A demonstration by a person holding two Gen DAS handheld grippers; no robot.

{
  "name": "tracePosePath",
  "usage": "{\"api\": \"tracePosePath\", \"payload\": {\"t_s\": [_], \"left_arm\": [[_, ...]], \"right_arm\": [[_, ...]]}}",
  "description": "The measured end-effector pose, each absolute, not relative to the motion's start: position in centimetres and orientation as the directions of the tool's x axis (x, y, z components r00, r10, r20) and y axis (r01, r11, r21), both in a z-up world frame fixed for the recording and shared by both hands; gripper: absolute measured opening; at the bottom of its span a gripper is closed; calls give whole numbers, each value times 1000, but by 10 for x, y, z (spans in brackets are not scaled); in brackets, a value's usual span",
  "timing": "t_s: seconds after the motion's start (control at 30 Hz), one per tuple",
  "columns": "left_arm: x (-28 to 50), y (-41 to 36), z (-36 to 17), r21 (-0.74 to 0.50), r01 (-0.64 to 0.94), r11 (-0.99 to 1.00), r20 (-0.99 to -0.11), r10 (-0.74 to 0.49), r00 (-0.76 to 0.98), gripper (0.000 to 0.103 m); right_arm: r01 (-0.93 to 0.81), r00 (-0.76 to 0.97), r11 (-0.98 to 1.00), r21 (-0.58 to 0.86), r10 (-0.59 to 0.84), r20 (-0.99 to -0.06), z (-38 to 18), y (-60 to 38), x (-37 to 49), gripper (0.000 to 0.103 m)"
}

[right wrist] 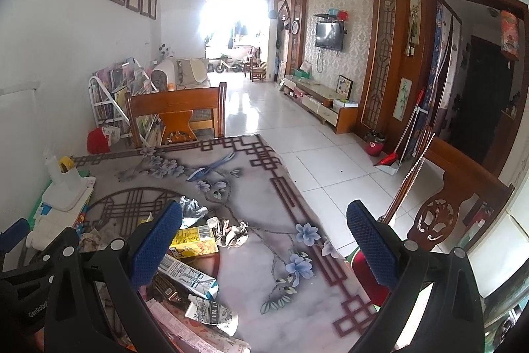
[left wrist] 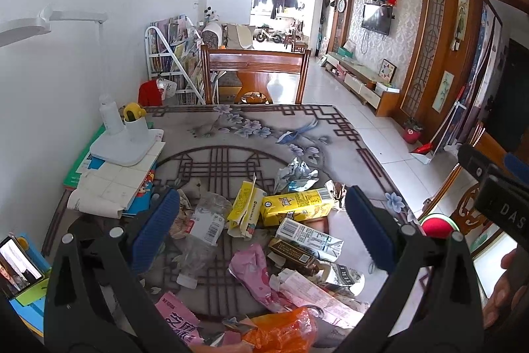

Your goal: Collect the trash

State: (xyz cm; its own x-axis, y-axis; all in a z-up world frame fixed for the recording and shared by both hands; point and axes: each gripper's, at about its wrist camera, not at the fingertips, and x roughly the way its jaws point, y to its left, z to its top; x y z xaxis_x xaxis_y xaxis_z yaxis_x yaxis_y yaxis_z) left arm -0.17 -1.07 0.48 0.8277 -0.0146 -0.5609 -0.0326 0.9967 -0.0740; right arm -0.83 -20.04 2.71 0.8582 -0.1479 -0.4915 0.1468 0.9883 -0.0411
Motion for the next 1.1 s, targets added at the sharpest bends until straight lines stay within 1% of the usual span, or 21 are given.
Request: {"api": "tracePosePath", "payload": {"t_s": [0.47,0.93,1.1], "left_arm": [[-1,-8,6,-41,-38,998,-557,9,830,98],[-1,-1,7,-37,-31,999,-555,5,832,98],[-5,-13,7,-39,-33,999,-555,6,832,98]], "right_arm": [[162,852,987,-3,-142,-504,24,-210,-10,96],[161,851,987,-4,-141,-507,23,-211,-11,96],[163,850,987,-4,-142,-506,22,-212,-13,96]]}}
